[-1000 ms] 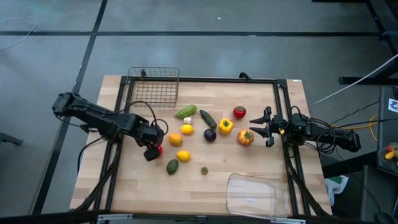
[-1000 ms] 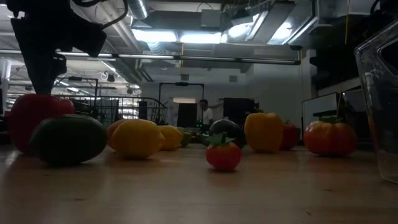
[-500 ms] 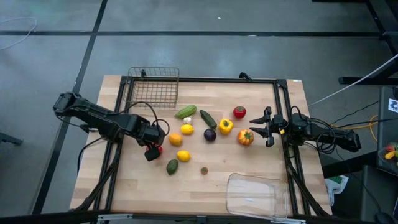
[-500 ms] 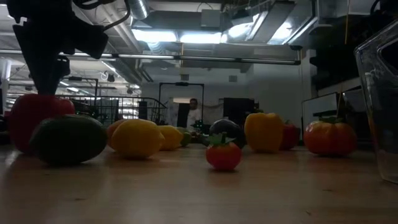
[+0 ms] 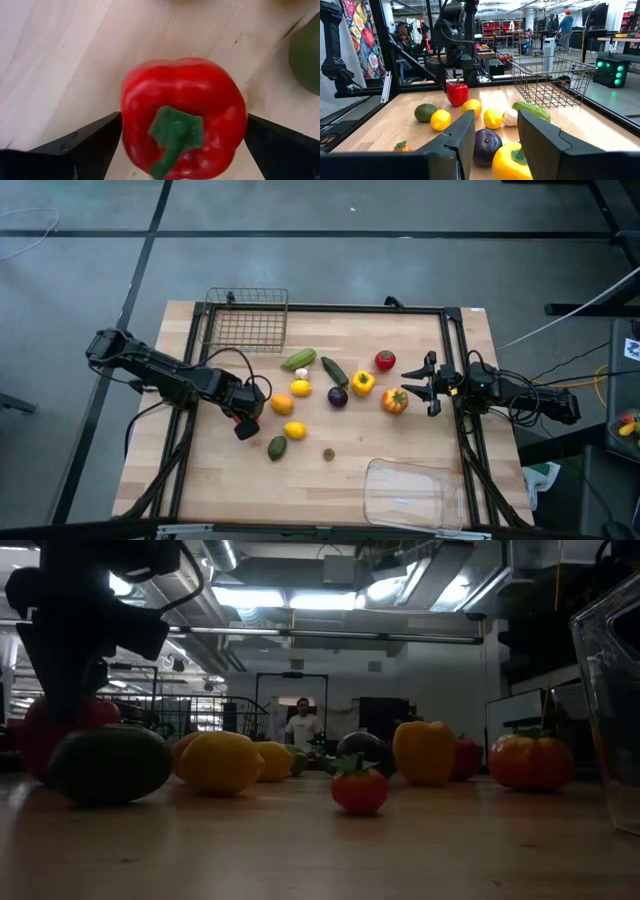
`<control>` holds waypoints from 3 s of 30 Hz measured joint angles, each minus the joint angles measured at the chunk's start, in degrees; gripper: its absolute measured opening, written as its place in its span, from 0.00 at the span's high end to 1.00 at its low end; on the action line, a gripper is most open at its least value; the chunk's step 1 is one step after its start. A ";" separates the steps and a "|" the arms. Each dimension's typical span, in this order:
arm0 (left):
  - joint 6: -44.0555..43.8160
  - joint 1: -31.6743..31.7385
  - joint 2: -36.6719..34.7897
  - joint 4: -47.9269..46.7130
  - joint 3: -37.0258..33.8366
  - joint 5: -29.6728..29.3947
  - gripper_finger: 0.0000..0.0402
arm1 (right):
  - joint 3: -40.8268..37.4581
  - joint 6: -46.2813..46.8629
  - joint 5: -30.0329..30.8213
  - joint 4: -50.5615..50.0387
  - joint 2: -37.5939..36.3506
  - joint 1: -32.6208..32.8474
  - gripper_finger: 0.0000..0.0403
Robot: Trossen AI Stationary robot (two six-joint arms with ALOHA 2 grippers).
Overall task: Sort produce into baskets
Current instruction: Put the red bell pepper into the mesh basket
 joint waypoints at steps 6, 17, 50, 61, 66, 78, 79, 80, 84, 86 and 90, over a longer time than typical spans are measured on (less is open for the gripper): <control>-0.01 0.00 0.00 0.49 -0.78 0.00 0.01 | -0.01 0.00 0.01 0.00 0.00 -0.01 0.64; -1.28 0.00 0.00 0.16 -0.78 -1.87 0.01 | -0.01 -0.01 0.00 0.00 0.00 0.00 0.64; -0.66 12.26 -0.30 -0.46 12.22 -3.57 0.19 | -0.02 -0.01 -0.01 0.00 0.01 -0.01 0.64; 8.41 32.57 -0.31 -0.23 27.72 -5.88 0.19 | 0.00 -0.01 0.01 0.00 -0.01 -0.01 0.64; 11.81 42.38 -0.27 1.36 29.98 -8.35 0.19 | -0.01 -0.01 0.01 0.00 0.00 -0.01 0.64; 11.95 52.94 12.10 5.37 29.98 -8.55 0.19 | -0.02 0.00 -0.01 0.00 0.01 -0.01 0.64; 11.57 53.38 13.28 5.30 29.98 -8.57 0.19 | -0.02 -0.01 0.00 0.00 0.01 -0.01 0.64; 11.25 53.81 14.32 5.32 29.98 -8.56 0.19 | -0.01 -0.01 -0.01 0.00 0.00 -0.01 0.64; 10.73 55.59 17.61 5.28 29.98 -8.50 0.19 | -0.02 0.00 0.01 0.00 -0.01 -0.01 0.64; 10.50 56.38 18.65 4.91 29.98 -8.52 0.19 | -0.02 -0.01 0.01 0.00 0.01 -0.01 0.64; 10.34 57.82 19.88 3.83 29.98 -8.81 0.19 | 0.00 -0.01 -0.01 0.00 0.01 -0.01 0.64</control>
